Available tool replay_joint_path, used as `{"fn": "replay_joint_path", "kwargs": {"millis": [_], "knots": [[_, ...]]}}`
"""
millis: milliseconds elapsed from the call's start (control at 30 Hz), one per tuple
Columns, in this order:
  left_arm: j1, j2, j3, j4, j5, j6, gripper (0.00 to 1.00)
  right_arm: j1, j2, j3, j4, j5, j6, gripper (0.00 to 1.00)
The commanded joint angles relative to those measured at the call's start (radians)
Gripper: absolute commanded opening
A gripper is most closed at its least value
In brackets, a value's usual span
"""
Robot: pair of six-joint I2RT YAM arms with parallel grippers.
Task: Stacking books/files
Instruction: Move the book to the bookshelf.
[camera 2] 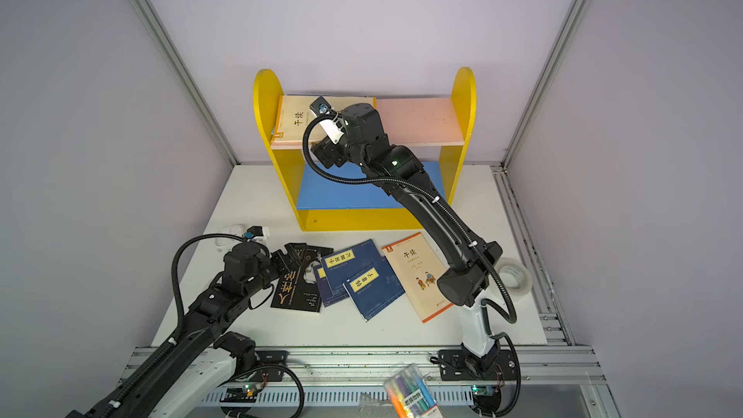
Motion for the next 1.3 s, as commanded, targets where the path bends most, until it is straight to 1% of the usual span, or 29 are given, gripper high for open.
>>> {"fn": "replay_joint_path", "kwargs": {"millis": [0,367,700,1100,1267], "knots": [[0.004,-0.002,-0.001,-0.006,0.0,0.006,0.97,0.005,0.015,0.006,0.078,0.03,-0.014,0.98],[0.006,-0.004,-0.007,-0.005,0.007,0.003,0.97,0.007,0.044,0.012,0.127,0.06,-0.021,0.98],[0.012,-0.01,-0.012,-0.008,0.01,0.003,0.97,0.008,0.084,0.053,0.141,0.071,-0.023,0.98],[0.012,-0.008,-0.016,0.0,0.016,-0.006,0.97,0.008,0.087,0.05,0.149,0.076,-0.029,0.98],[0.012,-0.008,-0.016,0.0,0.018,-0.01,0.97,0.008,0.041,0.053,0.113,0.053,0.019,0.98]]}}
